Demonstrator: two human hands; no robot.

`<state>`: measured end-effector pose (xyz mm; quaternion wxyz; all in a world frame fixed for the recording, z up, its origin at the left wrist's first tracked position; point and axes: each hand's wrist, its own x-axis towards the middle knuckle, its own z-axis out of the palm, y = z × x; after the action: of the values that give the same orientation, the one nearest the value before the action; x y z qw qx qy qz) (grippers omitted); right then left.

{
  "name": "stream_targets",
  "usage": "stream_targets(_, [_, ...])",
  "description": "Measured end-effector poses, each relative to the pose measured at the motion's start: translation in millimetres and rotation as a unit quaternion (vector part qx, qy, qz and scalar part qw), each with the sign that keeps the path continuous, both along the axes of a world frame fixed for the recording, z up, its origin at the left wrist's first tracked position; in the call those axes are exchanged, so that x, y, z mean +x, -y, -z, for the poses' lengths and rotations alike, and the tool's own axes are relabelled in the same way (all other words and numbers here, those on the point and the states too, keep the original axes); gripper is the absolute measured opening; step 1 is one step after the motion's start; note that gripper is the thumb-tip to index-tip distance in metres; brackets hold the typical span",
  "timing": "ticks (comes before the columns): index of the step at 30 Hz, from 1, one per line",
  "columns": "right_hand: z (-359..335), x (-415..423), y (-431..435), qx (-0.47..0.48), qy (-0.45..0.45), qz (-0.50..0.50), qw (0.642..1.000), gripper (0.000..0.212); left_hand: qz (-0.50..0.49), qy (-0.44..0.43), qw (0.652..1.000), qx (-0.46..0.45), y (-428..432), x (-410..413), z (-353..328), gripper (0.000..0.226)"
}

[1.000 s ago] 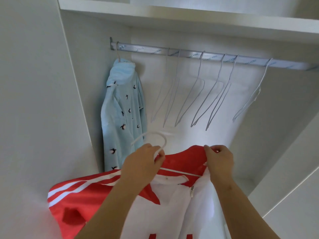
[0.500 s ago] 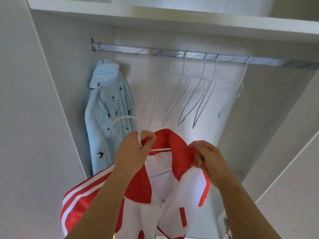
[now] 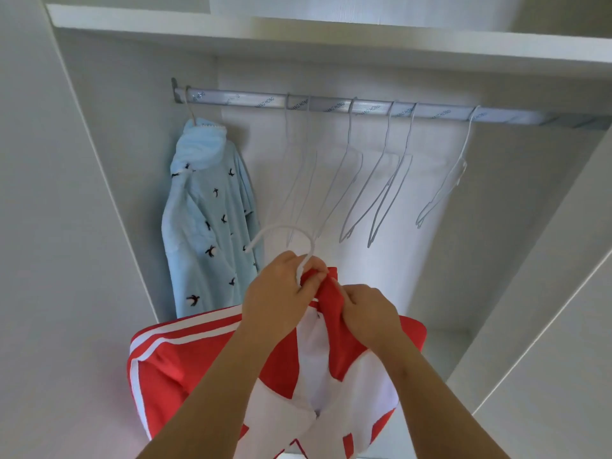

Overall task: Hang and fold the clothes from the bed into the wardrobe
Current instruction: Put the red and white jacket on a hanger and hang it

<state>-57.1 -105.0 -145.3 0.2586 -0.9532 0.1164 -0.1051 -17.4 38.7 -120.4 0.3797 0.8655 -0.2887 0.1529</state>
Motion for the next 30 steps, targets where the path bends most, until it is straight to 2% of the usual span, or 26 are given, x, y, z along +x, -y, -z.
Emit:
stream_targets(4, [0.0, 1.8, -3.4, 0.009, 0.011, 0.026, 1.0, 0.058, 0.013, -0.015, 1.0, 0.001, -5.1, -1.4, 0.5, 0.016])
stream_targets(9, [6.3, -2.4, 10.4, 0.055, 0.013, 0.111, 0.992, 0.055, 0.038, -0.057, 0.998, 0.004, -35.0, 5.0, 1.6, 0.014])
stream_targets(12, [7.6, -1.4, 16.1, 0.085, 0.018, 0.142, 0.986, 0.052, -0.038, -0.041, 0.998, -0.013, -46.4, 8.7, 1.8, 0.01])
stream_targets(14, [8.2, 0.2, 16.2, 0.097, 0.03, 0.153, 0.983, 0.052, -0.096, -0.064, 0.992, -0.056, -44.5, 6.5, 0.7, 0.007])
stream_targets(15, [8.7, 0.9, 15.7, 0.102, 0.034, 0.154, 0.982, 0.052, -0.082, -0.105, 0.987, -0.093, -41.4, 4.5, -0.7, 0.01])
stream_targets(17, [9.3, 1.7, 14.0, 0.114, 0.033, 0.154, 0.981, 0.052, 0.027, -0.224, 0.962, -0.155, -34.4, -2.4, -5.9, 0.018])
stream_targets(18, [9.4, 1.9, 13.2, 0.12, 0.03, 0.153, 0.98, 0.051, 0.069, -0.249, 0.951, -0.171, -31.4, -6.3, -7.0, 0.02])
stream_targets(19, [9.4, 1.6, 12.9, 0.127, 0.028, 0.151, 0.98, 0.05, 0.081, -0.231, 0.953, -0.178, -29.6, -8.3, -7.6, 0.018])
stream_targets(21, [9.0, 2.4, 12.4, 0.143, 0.029, 0.147, 0.978, 0.048, -0.011, -0.079, 0.989, -0.121, -32.4, -4.7, -5.1, 0.004])
stream_targets(22, [8.1, 2.9, 12.5, 0.153, 0.033, 0.147, 0.977, 0.047, -0.052, -0.021, 0.996, -0.072, -34.6, -2.4, -3.9, 0.013])
stream_targets(23, [7.4, 3.4, 12.6, 0.163, 0.039, 0.147, 0.975, 0.047, -0.063, -0.009, 0.998, -0.018, -36.4, 0.2, -2.5, 0.028])
stream_targets(25, [6.6, 3.3, 12.7, 0.175, 0.05, 0.144, 0.973, 0.05, -0.046, -0.067, 0.991, 0.104, -36.2, 3.3, 1.6, 0.056])
stream_targets(26, [6.8, 2.3, 12.4, 0.175, 0.055, 0.142, 0.973, 0.051, -0.042, -0.078, 0.985, 0.15, -35.1, 2.2, 3.5, 0.06])
stream_targets(27, [7.1, 1.1, 11.9, 0.174, 0.06, 0.136, 0.973, 0.051, -0.048, -0.07, 0.982, 0.169, -34.0, 1.6, 5.0, 0.058])
stream_targets(30, [7.1, -2.3, 10.6, 0.161, 0.075, 0.115, 0.977, 0.054, -0.079, -0.044, 0.985, 0.144, -32.1, 2.4, 6.5, 0.059])
